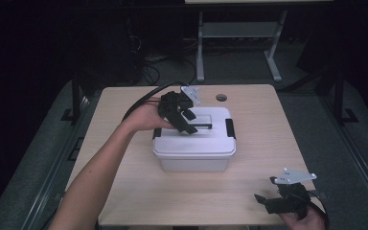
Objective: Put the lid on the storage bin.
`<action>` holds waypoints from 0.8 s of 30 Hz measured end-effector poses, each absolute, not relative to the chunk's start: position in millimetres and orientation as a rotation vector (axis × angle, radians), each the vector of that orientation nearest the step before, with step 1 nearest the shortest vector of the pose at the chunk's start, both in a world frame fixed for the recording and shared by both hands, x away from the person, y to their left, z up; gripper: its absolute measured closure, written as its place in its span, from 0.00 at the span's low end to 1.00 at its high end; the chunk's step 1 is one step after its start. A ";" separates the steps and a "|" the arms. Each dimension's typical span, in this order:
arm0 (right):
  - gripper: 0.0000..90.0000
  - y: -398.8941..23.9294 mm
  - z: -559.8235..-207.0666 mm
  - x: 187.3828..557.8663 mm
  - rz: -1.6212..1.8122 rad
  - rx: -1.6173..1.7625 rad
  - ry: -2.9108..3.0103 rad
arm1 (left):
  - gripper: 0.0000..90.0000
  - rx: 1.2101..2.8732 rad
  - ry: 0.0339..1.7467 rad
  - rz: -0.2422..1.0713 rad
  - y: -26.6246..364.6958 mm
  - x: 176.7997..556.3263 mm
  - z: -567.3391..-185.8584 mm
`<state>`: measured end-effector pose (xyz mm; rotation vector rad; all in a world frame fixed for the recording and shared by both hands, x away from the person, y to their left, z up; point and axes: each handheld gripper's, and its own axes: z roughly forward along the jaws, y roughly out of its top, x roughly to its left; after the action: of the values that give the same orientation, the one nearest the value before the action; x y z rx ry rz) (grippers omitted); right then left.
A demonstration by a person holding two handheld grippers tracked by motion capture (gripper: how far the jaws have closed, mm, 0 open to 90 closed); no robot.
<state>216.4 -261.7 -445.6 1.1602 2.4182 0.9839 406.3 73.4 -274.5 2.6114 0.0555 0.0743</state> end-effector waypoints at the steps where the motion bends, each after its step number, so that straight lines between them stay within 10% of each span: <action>1: 0.17 -261.2 -445.3 217.1 0.984 1.157 2.415 | 0.49 2.610 0.059 0.075 74.4 406.3 -274.6; 24: 0.17 -255.2 -444.3 221.0 0.968 1.160 2.422 | 0.45 2.595 0.124 0.098 100.1 393.1 -269.6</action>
<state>221.0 -255.2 -444.3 1.1595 2.4219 0.9683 393.1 100.1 -269.6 2.5951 0.1237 0.0983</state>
